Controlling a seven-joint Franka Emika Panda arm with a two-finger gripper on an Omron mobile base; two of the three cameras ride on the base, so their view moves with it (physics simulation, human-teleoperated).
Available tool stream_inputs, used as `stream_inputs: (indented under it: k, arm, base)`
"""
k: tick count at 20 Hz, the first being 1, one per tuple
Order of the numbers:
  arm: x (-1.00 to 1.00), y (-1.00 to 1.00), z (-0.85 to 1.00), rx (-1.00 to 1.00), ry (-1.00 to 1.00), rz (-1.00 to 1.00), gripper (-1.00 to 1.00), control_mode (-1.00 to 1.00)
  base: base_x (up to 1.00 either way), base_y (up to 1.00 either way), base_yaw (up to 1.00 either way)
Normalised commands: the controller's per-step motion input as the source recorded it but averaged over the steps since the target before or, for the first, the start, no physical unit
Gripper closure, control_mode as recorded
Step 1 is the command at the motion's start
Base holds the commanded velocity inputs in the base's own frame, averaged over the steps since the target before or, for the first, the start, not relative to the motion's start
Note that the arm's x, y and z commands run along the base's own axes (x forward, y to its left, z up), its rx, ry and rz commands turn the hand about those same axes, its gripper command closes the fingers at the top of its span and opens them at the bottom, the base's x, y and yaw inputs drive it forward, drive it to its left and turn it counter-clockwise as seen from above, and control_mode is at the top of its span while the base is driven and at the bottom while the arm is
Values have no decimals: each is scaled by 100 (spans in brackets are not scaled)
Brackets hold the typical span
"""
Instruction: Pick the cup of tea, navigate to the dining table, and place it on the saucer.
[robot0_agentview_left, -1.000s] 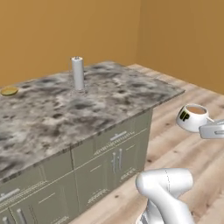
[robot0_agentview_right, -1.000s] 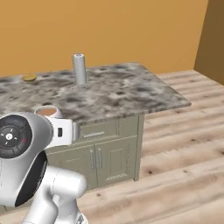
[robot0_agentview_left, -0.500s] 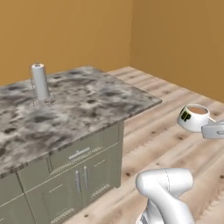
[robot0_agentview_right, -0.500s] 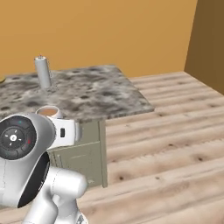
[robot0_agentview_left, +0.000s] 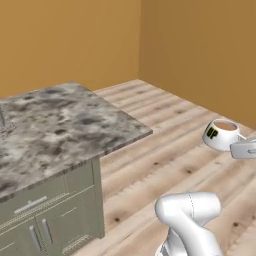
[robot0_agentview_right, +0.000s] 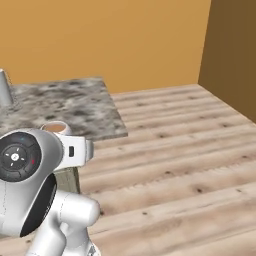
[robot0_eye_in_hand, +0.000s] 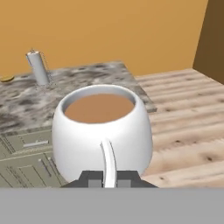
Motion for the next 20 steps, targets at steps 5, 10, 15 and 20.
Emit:
stream_inputs:
  k: [5, 10, 15, 20]
  arm:
    - [0, 0, 0, 0, 0, 0, 100, 100]
    - [0, 0, 0, 0, 0, 0, 100, 100]
    - [0, 0, 0, 0, 0, 0, 100, 100]
    - [0, 0, 0, 0, 0, 0, 100, 100]
  base:
    - [52, -100, 10]
    - [60, -100, 10]
    - [92, -88, 15]
    - [100, -60, 31]
